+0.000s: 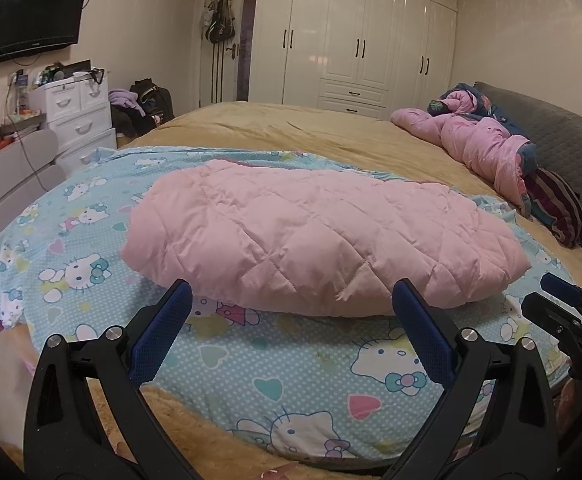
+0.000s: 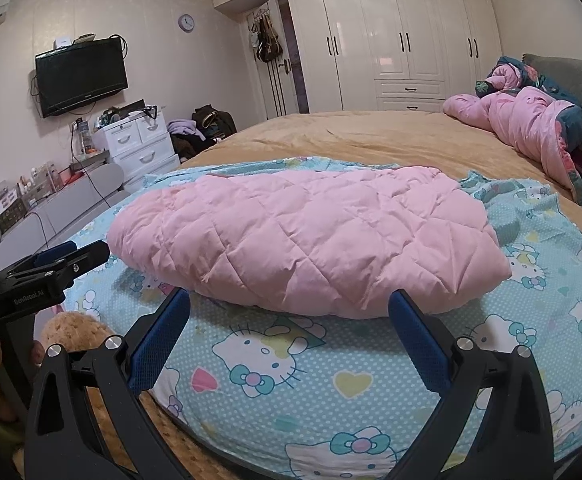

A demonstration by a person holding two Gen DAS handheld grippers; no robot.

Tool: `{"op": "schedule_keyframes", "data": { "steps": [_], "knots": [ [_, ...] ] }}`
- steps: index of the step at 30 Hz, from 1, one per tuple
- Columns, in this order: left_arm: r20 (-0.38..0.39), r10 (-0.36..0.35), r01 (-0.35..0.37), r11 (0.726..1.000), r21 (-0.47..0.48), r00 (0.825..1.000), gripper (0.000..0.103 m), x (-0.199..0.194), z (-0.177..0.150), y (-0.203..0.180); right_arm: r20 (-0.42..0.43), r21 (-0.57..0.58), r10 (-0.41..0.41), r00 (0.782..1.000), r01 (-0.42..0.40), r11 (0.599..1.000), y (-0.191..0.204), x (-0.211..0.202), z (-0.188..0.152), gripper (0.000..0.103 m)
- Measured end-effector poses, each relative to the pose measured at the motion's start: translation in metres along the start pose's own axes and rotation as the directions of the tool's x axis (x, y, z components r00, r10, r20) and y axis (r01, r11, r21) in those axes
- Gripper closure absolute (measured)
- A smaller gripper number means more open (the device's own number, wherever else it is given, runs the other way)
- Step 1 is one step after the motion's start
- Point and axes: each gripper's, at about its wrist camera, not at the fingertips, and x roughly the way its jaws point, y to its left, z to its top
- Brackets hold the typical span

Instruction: Fold large clothes

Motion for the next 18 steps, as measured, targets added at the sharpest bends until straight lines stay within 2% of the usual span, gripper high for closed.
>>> {"op": "schedule_keyframes", "data": {
  "steps": [18],
  "knots": [
    [0.0,0.005,-0.005,1.0,0.003,1.0,0.009,-0.0019,0.001,-0.0003,0.005,-0.001,0.001,1.0,-0.001,1.0,-0.0002,-0.0014,0.0,0.004]
  ]
}}
